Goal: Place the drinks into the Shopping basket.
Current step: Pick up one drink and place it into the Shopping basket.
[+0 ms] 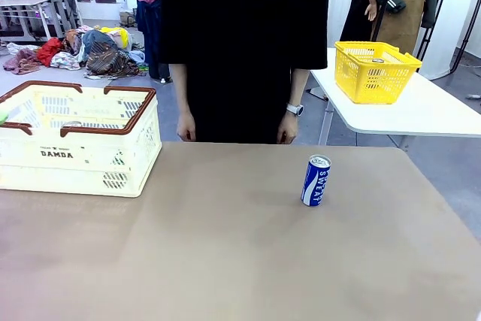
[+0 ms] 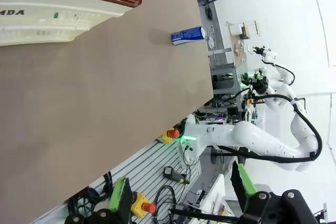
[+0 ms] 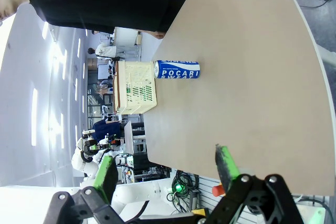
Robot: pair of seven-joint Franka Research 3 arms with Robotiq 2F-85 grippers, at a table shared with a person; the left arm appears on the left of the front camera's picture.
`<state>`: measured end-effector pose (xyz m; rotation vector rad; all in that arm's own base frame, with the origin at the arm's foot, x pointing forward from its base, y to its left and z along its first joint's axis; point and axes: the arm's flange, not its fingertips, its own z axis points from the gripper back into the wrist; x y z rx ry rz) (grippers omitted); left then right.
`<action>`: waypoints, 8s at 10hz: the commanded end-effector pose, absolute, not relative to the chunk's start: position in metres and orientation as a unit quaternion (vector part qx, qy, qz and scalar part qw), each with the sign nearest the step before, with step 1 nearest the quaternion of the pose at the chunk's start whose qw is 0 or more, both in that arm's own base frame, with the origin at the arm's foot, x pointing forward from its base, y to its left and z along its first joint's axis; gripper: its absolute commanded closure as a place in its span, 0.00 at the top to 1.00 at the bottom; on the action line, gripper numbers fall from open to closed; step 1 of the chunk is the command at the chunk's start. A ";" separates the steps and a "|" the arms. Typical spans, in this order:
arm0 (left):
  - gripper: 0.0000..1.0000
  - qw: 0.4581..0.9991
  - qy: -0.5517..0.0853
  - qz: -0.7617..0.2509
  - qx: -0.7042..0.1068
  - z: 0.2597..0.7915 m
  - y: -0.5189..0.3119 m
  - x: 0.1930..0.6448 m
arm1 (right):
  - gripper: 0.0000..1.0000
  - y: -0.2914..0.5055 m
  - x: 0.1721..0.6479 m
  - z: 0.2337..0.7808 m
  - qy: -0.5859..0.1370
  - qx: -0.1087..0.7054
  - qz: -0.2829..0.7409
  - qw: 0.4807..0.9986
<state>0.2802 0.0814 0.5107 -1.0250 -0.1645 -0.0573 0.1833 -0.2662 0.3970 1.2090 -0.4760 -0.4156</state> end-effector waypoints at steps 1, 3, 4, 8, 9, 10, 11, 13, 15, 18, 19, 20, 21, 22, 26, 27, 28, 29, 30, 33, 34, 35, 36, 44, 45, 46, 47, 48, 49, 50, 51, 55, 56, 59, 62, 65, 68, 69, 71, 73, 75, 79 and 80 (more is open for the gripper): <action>1.00 0.867 -0.076 -0.020 -0.493 0.513 0.080 0.278 | 1.00 -0.267 0.185 0.399 -0.234 0.563 -0.183 0.771; 1.00 0.867 -0.076 -0.020 -0.493 0.513 0.080 0.278 | 1.00 -0.267 0.185 0.399 -0.234 0.563 -0.183 0.771; 1.00 0.867 -0.076 -0.020 -0.493 0.513 0.080 0.278 | 1.00 -0.267 0.185 0.399 -0.234 0.563 -0.183 0.771; 1.00 0.867 -0.076 -0.020 -0.493 0.513 0.080 0.278 | 1.00 -0.267 0.185 0.399 -0.234 0.563 -0.183 0.771; 1.00 0.867 -0.076 -0.020 -0.493 0.513 0.080 0.278 | 1.00 -0.267 0.185 0.399 -0.234 0.563 -0.183 0.771; 1.00 0.867 -0.076 -0.020 -0.493 0.513 0.080 0.278 | 1.00 -0.266 0.183 0.397 -0.220 0.559 -0.192 0.776; 1.00 0.867 -0.076 -0.020 -0.493 0.513 0.080 0.278 | 1.00 -0.252 0.189 0.404 -0.210 0.517 -0.206 0.804; 1.00 0.867 -0.076 -0.020 -0.493 0.513 0.080 0.278 | 1.00 -0.200 0.234 0.427 -0.174 0.450 -0.168 0.859; 1.00 0.867 -0.076 -0.020 -0.493 0.513 0.080 0.278 | 1.00 -0.120 0.302 0.429 -0.103 0.372 -0.077 0.919; 1.00 0.867 -0.076 -0.020 -0.493 0.513 0.080 0.278 | 1.00 0.014 0.390 0.418 -0.032 0.248 0.096 0.963; 1.00 0.867 -0.076 -0.020 -0.493 0.513 0.080 0.278 | 1.00 0.057 0.395 0.412 -0.035 0.188 0.147 0.971; 1.00 0.867 -0.076 -0.020 -0.493 0.513 0.080 0.278 | 1.00 0.083 0.387 0.404 -0.045 0.151 0.188 0.969; 1.00 0.867 -0.076 -0.020 -0.493 0.513 0.080 0.278 | 1.00 0.062 0.362 0.421 -0.084 0.172 0.191 0.963; 1.00 0.867 -0.076 -0.020 -0.493 0.513 0.080 0.278 | 1.00 0.095 0.379 0.405 -0.017 0.205 0.169 0.964; 1.00 0.867 -0.076 -0.020 -0.493 0.513 0.080 0.278 | 1.00 0.107 0.397 0.419 -0.081 0.089 0.105 0.987; 1.00 0.867 -0.076 -0.020 -0.493 0.513 0.080 0.278 | 1.00 0.113 0.415 0.423 -0.068 0.061 0.078 0.993; 1.00 0.867 -0.076 -0.020 -0.493 0.513 0.080 0.278 | 1.00 0.121 0.431 0.426 -0.051 0.038 0.059 0.996; 1.00 0.867 -0.076 -0.020 -0.493 0.513 0.080 0.278 | 1.00 0.128 0.444 0.429 -0.036 0.031 0.051 0.998; 1.00 0.867 -0.076 -0.020 -0.493 0.513 0.080 0.278 | 1.00 0.136 0.459 0.432 -0.035 0.022 0.033 0.999; 1.00 0.867 -0.076 -0.020 -0.493 0.513 0.080 0.278 | 1.00 0.153 0.483 0.431 -0.035 0.016 0.025 0.999; 1.00 0.867 -0.076 -0.020 -0.493 0.513 0.080 0.278 | 1.00 0.159 0.489 0.426 -0.038 0.023 0.020 0.999; 1.00 0.867 -0.076 -0.020 -0.493 0.513 0.080 0.278 | 1.00 0.164 0.492 0.419 -0.031 0.026 0.025 0.999; 1.00 0.867 -0.076 -0.020 -0.493 0.513 0.080 0.278 | 1.00 0.168 0.495 0.411 -0.028 0.022 0.022 0.999; 1.00 0.867 -0.076 -0.020 -0.493 0.513 0.080 0.278 | 1.00 0.025 0.396 0.538 -0.037 0.185 -0.028 0.982; 1.00 0.867 -0.076 -0.020 -0.493 0.513 0.080 0.278 | 1.00 -0.014 0.371 0.546 -0.014 0.216 -0.052 0.975; 1.00 0.867 -0.076 -0.020 -0.493 0.513 0.080 0.278 | 1.00 -0.043 0.349 0.547 -0.001 0.241 -0.071 0.968; 1.00 0.867 -0.076 -0.020 -0.493 0.513 0.080 0.278 | 1.00 -0.068 0.324 0.545 0.006 0.268 -0.077 0.960; 1.00 0.867 -0.076 -0.020 -0.493 0.513 0.080 0.278 | 1.00 -0.086 0.303 0.538 0.009 0.287 -0.085 0.954; 1.00 0.867 -0.076 -0.020 -0.493 0.513 0.080 0.278 | 1.00 -0.103 0.286 0.530 0.003 0.306 -0.094 0.947; 1.00 0.867 -0.076 -0.020 -0.493 0.513 0.080 0.278 | 1.00 -0.113 0.273 0.523 -0.001 0.320 -0.097 0.942; 1.00 0.867 -0.076 -0.020 -0.493 0.513 0.080 0.278 | 1.00 -0.122 0.261 0.516 -0.007 0.329 -0.107 0.938; 1.00 0.867 -0.076 -0.020 -0.493 0.513 0.080 0.278 | 1.00 -0.130 0.257 0.504 -0.020 0.344 -0.112 0.932; 1.00 0.867 -0.076 -0.020 -0.493 0.513 0.080 0.278 | 1.00 -0.121 0.272 0.505 -0.017 0.335 -0.104 0.936; 1.00 0.867 -0.076 -0.020 -0.493 0.513 0.080 0.278 | 1.00 -0.055 0.349 0.498 0.032 0.280 -0.040 0.958; 1.00 0.867 -0.076 -0.020 -0.493 0.513 0.080 0.278 | 1.00 0.029 0.411 0.478 0.080 0.212 0.039 0.973; 1.00 0.867 -0.076 -0.020 -0.493 0.513 0.080 0.278 | 1.00 0.055 0.421 0.473 0.089 0.169 0.058 0.980; 1.00 0.867 -0.076 -0.020 -0.493 0.513 0.080 0.278 | 1.00 0.054 0.425 0.464 0.055 0.145 0.037 0.987; 1.00 0.867 -0.076 -0.020 -0.493 0.513 0.080 0.278 | 1.00 0.071 0.439 0.454 0.049 0.132 0.050 0.989; 1.00 0.867 -0.076 -0.020 -0.493 0.513 0.080 0.278 | 1.00 0.096 0.469 0.442 0.013 0.100 0.054 0.993; 1.00 0.867 -0.076 -0.020 -0.493 0.513 0.080 0.278 | 1.00 0.123 0.486 0.429 -0.010 0.081 0.054 0.995; 1.00 0.867 -0.076 -0.020 -0.493 0.513 0.080 0.278 | 1.00 0.147 0.495 0.422 -0.021 0.061 0.053 0.996; 1.00 0.867 -0.076 -0.020 -0.493 0.513 0.080 0.278 | 1.00 0.175 0.502 0.402 -0.015 0.024 0.054 0.998; 1.00 0.867 -0.076 -0.020 -0.493 0.513 0.080 0.278 | 1.00 0.177 0.501 0.396 -0.017 0.016 0.053 0.998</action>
